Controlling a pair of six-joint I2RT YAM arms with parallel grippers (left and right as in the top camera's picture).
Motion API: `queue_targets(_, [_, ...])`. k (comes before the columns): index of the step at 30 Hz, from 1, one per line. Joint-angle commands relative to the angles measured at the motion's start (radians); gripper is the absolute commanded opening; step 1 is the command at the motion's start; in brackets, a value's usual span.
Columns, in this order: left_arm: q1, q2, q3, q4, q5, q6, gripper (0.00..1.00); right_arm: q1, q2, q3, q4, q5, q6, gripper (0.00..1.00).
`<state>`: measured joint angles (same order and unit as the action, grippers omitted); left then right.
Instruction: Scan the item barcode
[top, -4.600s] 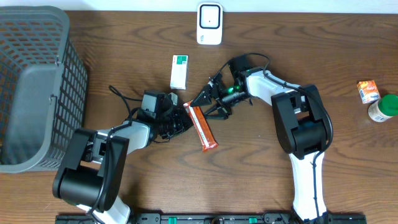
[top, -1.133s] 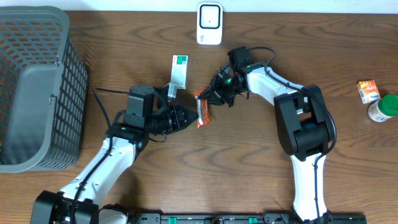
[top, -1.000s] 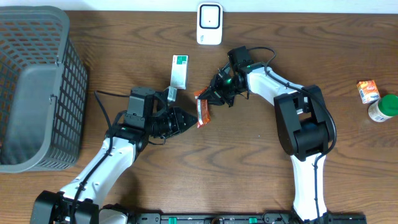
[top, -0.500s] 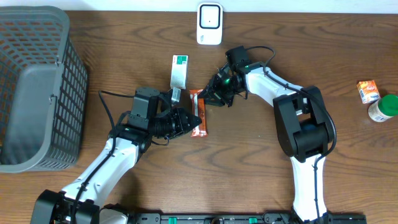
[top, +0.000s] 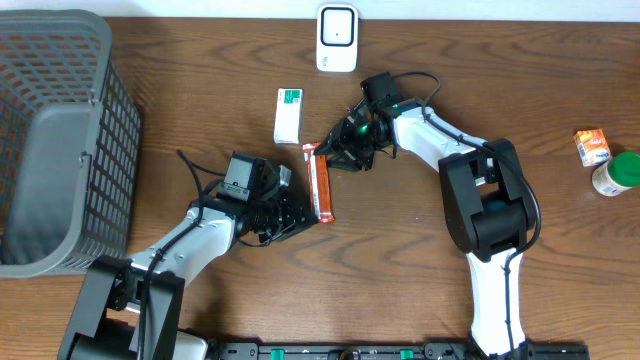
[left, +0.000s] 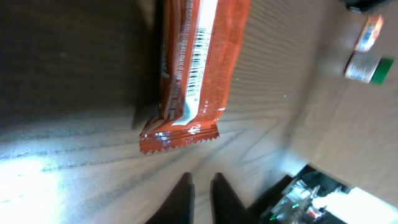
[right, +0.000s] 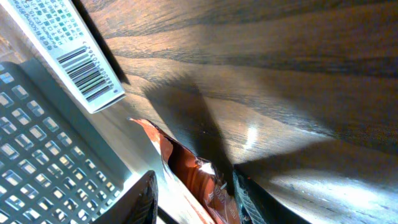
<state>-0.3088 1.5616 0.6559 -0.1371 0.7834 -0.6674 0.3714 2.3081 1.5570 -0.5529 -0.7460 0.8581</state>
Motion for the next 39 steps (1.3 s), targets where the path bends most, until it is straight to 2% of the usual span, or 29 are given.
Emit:
queue_targets(1, [0.000, -0.008, -0.003, 0.004, -0.014, 0.106, 0.45, -0.002, 0.216, -0.131, -0.067, 0.592, -0.010, 0.43])
queue_targets(5, [0.000, -0.007, -0.003, 0.019, -0.015, 0.280, 0.59, -0.002, 0.216, -0.131, -0.066, 0.592, -0.011, 0.44])
queue_targets(7, [0.000, -0.007, -0.003, 0.018, -0.037, 0.369, 0.61, -0.002, 0.215, -0.131, -0.066, 0.591, -0.016, 0.44])
queue_targets(10, [0.000, -0.005, -0.003, 0.027, -0.089, 0.422, 0.63, -0.002, 0.216, -0.131, -0.066, 0.591, -0.018, 0.44])
queue_targets(17, [0.000, 0.058, -0.004, 0.134, -0.095, 0.420, 0.63, -0.002, 0.215, -0.131, -0.069, 0.582, -0.019, 0.44])
queue_targets(26, [0.000, 0.241, -0.004, 0.298, 0.003, 0.350, 0.63, -0.002, 0.216, -0.131, -0.076, 0.576, -0.023, 0.44])
queue_targets(29, [0.000, 0.264, -0.004, 0.341, 0.026, 0.328, 0.60, -0.002, 0.215, -0.131, -0.076, 0.576, -0.026, 0.44])
queue_targets(32, [0.000, 0.266, -0.004, 0.364, 0.040, 0.303, 0.44, -0.002, 0.215, -0.131, -0.078, 0.575, -0.026, 0.42])
queue_targets(34, [0.000, 0.267, -0.004, 0.363, 0.040, 0.294, 0.38, -0.002, 0.216, -0.131, -0.080, 0.570, -0.026, 0.40])
queue_targets(39, [0.000, 0.267, -0.014, 0.360, 0.039, 0.294, 0.32, -0.002, 0.216, -0.131, -0.089, 0.560, -0.029, 0.36])
